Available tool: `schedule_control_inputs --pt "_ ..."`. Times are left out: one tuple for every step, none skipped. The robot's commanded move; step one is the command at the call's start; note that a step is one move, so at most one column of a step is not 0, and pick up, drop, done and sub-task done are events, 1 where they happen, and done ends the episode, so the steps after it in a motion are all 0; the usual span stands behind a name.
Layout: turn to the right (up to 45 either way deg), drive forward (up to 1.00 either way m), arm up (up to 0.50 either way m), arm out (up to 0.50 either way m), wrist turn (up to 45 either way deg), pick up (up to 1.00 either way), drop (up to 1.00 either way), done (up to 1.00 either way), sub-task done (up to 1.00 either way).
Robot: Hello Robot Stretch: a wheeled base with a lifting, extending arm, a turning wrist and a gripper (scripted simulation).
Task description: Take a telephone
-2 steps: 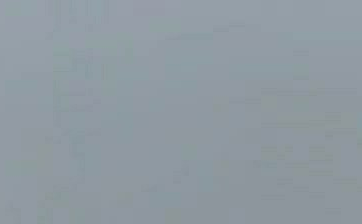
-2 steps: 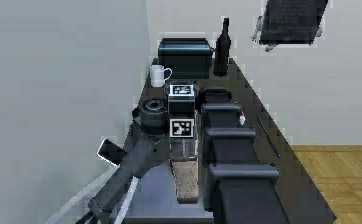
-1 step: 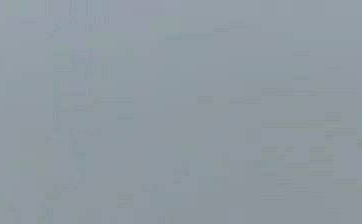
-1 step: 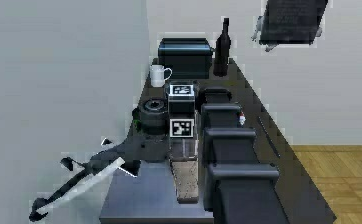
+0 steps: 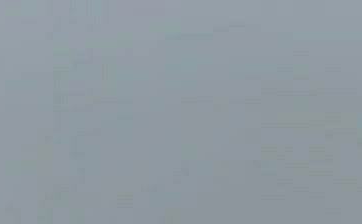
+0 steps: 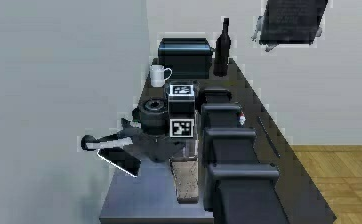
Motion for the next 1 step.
schedule_control_inputs --pt "0.0 0.00 0.00 0.00 12.0 0.00 0.00 0.00 0.00"
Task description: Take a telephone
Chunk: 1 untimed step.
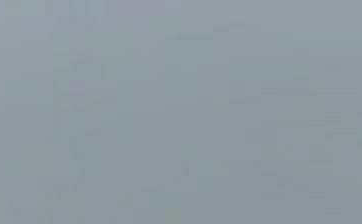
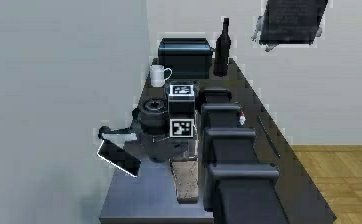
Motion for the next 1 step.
schedule_control_inputs --pt "0.0 0.00 -0.16 0.00 0.0 0.00 0.00 0.00 0.00"
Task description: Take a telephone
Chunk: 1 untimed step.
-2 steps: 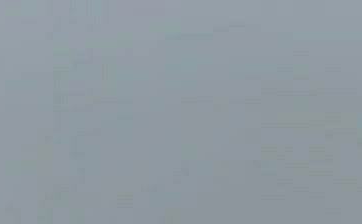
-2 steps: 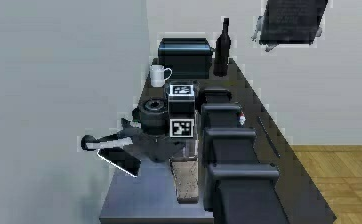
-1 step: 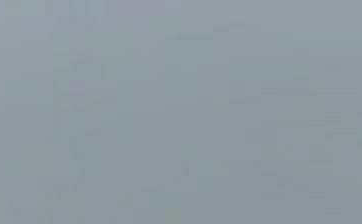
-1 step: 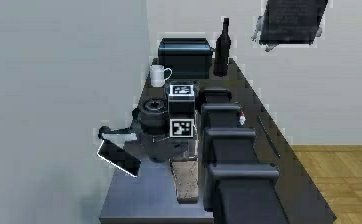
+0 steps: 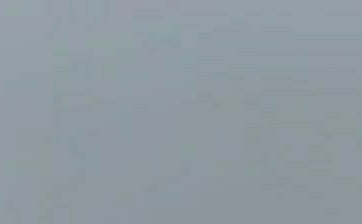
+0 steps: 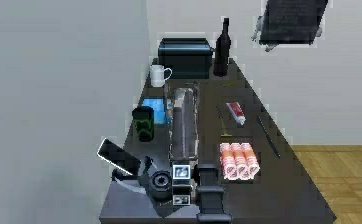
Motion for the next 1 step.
schedule_control_inputs --pt "0.0 0.00 0.00 0.00 0.0 1.00 0.00 0.00 0.00"
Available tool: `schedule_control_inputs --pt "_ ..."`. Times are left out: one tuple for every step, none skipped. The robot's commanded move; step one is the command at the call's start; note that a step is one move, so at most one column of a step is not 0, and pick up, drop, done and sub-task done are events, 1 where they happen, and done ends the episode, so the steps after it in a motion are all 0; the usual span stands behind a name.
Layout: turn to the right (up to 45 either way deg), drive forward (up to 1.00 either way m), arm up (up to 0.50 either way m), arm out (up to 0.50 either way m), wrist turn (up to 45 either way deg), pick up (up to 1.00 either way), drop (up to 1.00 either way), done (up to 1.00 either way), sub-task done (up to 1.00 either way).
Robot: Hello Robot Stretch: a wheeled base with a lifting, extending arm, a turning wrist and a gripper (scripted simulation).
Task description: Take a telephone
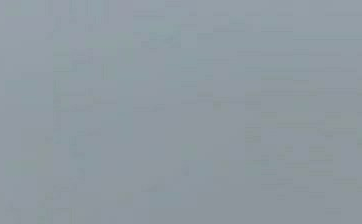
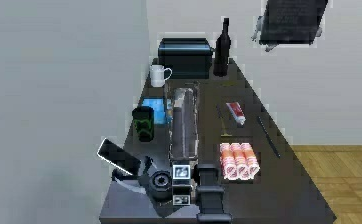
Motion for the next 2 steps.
schedule_control_inputs --pt "0.0 0.00 0.10 0.00 0.0 0.00 0.00 0.00 0.00" --pt "0.0 0.00 0.00 0.00 0.0 0.00 0.00 1.00 0.00"
